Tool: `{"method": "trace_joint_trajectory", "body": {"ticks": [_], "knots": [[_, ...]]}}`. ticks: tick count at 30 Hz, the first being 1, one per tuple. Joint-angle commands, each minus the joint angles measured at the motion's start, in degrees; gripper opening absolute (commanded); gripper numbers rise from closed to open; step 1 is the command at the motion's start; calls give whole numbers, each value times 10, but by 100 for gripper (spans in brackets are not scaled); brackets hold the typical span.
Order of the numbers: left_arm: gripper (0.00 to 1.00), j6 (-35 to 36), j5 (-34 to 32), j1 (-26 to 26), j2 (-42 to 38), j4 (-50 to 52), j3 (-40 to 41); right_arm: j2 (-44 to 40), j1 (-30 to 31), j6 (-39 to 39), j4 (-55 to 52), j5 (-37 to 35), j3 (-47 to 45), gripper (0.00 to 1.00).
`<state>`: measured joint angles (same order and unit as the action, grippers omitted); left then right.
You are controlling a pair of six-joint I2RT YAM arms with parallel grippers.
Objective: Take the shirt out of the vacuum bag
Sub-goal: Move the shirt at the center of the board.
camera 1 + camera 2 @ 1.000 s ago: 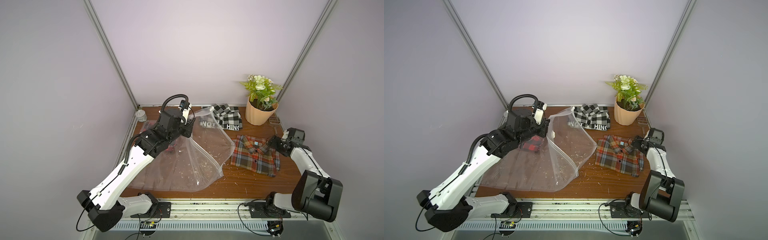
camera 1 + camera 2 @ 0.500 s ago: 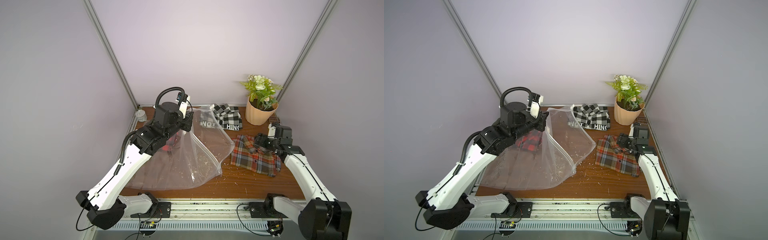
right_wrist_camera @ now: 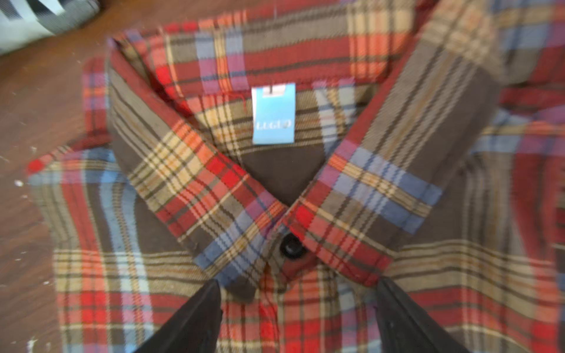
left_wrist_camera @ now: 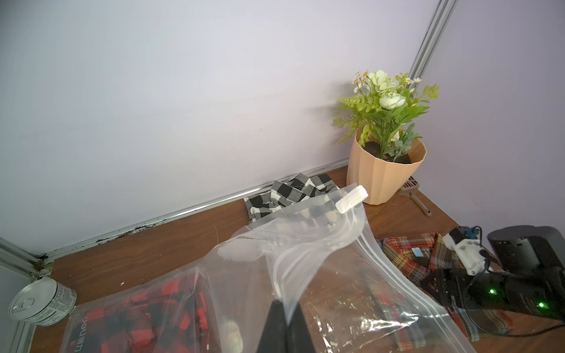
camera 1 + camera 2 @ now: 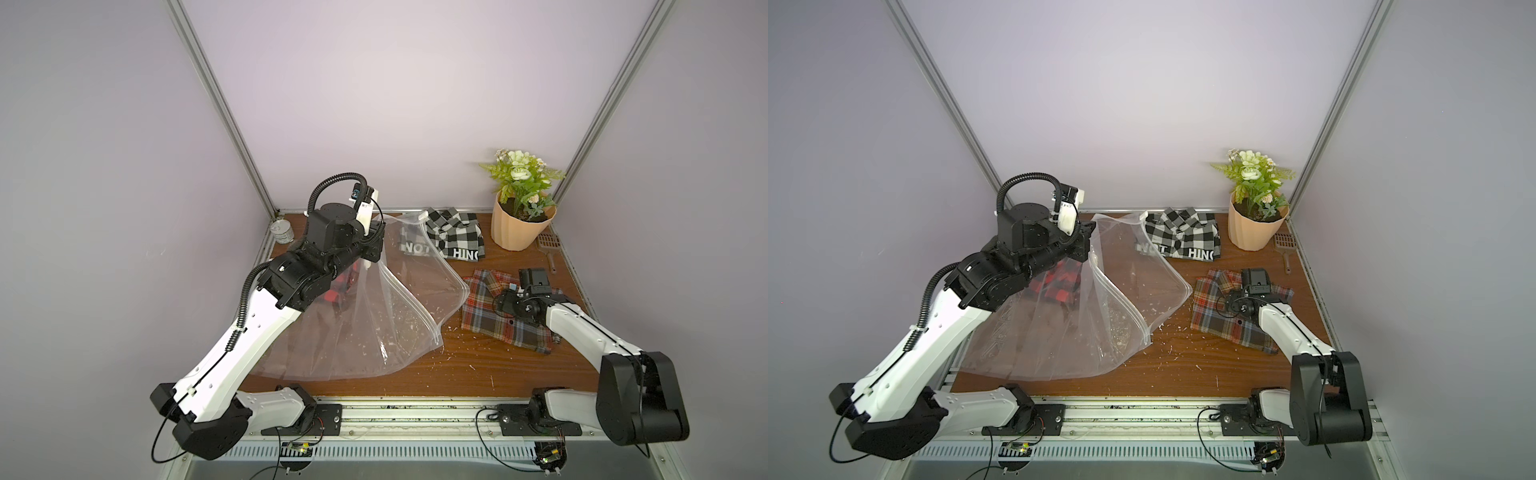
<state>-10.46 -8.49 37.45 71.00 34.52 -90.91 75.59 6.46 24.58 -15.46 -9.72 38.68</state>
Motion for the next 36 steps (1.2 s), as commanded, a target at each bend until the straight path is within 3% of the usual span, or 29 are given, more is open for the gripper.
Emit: {"method": "trace_joint_trajectory", "body": {"ticks": [1,15,36], "knots": [[1,6,-13,-6,-14,-32,-16,29,22,16,20,-24,-4,82],[1,-5,-39,-6,-29,-65,8,102,114,41,57,-16,13,80],[0,-5,-31,-6,-27,-70,10,193,289,160,105,1,85,78]]}}
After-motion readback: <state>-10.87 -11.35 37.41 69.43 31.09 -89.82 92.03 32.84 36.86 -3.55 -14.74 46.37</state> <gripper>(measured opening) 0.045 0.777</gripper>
